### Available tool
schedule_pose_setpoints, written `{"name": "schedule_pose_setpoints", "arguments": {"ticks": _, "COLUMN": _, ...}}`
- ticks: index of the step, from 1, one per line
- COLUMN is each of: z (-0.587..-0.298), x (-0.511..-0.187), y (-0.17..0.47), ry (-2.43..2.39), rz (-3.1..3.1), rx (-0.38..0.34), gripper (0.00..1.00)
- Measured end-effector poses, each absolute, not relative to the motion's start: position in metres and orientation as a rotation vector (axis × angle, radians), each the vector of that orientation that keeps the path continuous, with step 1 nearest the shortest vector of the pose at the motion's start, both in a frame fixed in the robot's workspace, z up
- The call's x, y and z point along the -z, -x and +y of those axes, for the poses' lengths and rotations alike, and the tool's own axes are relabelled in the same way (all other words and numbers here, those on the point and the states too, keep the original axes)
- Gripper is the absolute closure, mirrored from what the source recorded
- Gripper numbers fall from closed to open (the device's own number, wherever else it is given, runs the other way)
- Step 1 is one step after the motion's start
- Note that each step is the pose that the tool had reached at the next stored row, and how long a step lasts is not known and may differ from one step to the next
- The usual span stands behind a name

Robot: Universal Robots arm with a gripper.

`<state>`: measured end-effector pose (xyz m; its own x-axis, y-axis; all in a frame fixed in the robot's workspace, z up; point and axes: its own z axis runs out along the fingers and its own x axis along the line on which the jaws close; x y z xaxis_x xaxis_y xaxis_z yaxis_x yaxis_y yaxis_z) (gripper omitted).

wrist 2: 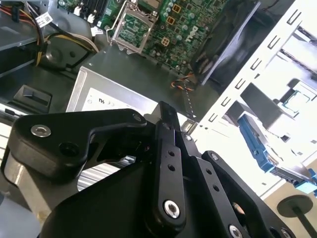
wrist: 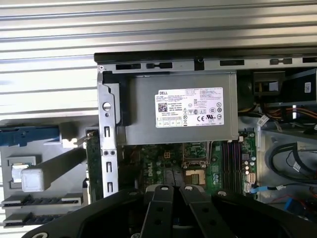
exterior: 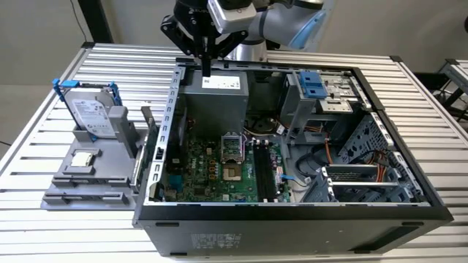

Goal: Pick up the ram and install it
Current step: 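Reach for the ram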

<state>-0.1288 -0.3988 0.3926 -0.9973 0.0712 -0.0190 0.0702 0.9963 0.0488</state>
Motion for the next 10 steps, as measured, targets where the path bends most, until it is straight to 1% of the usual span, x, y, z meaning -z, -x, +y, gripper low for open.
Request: {"name": "schedule_pose_setpoints", "arguments": {"ticks": 10, "z": -0.3988, "x": -0.3926, "y": 0.1312, "ry": -0.111, "rz": 3.118, "rx": -0.075, "gripper": 1.00}}
